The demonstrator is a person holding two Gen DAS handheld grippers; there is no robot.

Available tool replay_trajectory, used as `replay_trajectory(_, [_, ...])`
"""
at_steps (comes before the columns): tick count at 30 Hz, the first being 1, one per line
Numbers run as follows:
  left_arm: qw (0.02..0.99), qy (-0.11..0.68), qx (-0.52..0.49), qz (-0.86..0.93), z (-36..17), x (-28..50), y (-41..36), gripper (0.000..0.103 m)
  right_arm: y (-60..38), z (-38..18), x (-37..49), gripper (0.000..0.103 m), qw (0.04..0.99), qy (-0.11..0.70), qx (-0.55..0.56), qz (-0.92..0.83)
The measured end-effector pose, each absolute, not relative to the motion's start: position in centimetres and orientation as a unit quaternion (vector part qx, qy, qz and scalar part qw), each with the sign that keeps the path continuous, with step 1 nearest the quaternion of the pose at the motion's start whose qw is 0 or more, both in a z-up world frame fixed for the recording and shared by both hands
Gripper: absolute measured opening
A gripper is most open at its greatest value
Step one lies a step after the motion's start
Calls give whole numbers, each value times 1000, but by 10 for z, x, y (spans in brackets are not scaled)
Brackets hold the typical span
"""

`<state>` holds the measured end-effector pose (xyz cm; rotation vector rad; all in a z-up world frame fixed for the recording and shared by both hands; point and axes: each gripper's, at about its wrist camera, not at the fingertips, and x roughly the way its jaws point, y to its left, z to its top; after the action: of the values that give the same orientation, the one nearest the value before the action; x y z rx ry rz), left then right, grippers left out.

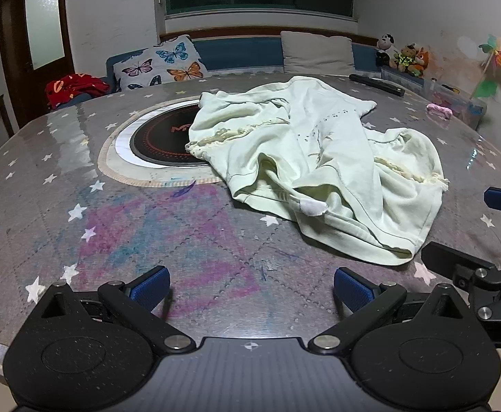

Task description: Fold clothes

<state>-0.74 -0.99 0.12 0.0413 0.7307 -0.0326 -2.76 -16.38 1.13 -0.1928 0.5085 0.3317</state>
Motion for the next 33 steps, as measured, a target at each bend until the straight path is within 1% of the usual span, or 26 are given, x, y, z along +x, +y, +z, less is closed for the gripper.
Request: replay_trajectory(33, [933,359,27,-20,1,-7,-14,103,-163,11,-27,103,949,251,-95,165])
